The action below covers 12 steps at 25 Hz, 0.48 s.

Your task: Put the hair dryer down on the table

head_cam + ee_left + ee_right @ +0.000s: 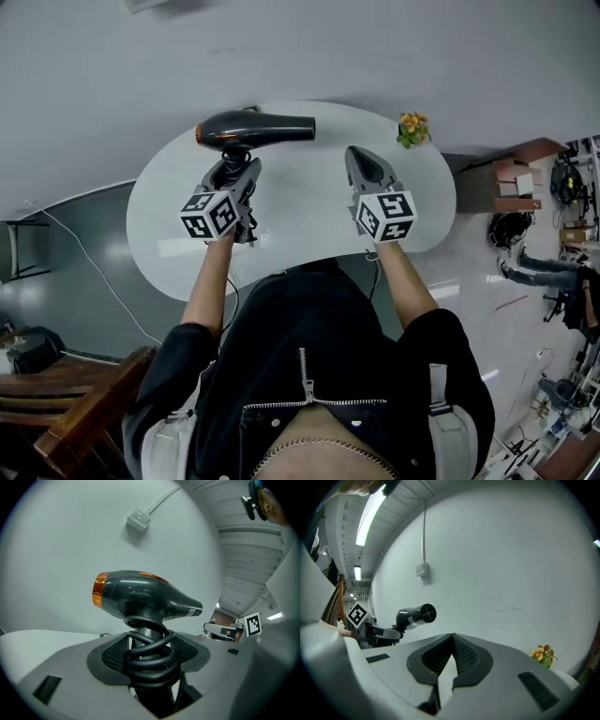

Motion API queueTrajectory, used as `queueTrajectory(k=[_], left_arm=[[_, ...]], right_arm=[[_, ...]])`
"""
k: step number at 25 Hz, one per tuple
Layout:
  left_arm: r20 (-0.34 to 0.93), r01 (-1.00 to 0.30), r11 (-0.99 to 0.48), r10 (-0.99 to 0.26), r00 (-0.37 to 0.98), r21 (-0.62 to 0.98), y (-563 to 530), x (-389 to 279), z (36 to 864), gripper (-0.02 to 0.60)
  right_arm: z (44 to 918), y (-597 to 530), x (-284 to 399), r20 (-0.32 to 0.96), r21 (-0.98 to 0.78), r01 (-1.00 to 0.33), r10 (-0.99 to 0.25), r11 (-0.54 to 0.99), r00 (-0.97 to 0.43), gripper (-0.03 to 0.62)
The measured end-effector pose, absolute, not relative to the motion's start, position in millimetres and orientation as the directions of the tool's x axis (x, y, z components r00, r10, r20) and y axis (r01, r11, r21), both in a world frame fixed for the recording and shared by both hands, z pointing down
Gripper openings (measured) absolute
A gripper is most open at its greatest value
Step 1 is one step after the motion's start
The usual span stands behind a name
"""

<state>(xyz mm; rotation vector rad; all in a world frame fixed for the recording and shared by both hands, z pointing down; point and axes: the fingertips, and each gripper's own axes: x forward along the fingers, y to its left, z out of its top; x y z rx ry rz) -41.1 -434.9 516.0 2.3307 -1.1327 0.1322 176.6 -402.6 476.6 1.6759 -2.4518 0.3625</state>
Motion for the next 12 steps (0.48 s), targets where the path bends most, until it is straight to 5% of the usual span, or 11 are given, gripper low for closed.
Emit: queueTrajectory(k=[12], left_arm=[[0.437, -0.773, -0.431, -0.647, 0.624, 0.466, -460.7, 17.2, 587.5, 0.282]], right_arm=[[513.0, -426.4, 220.1, 0.321, -0.154, -0.919, -0.862, 0.362, -0.394, 0.006]])
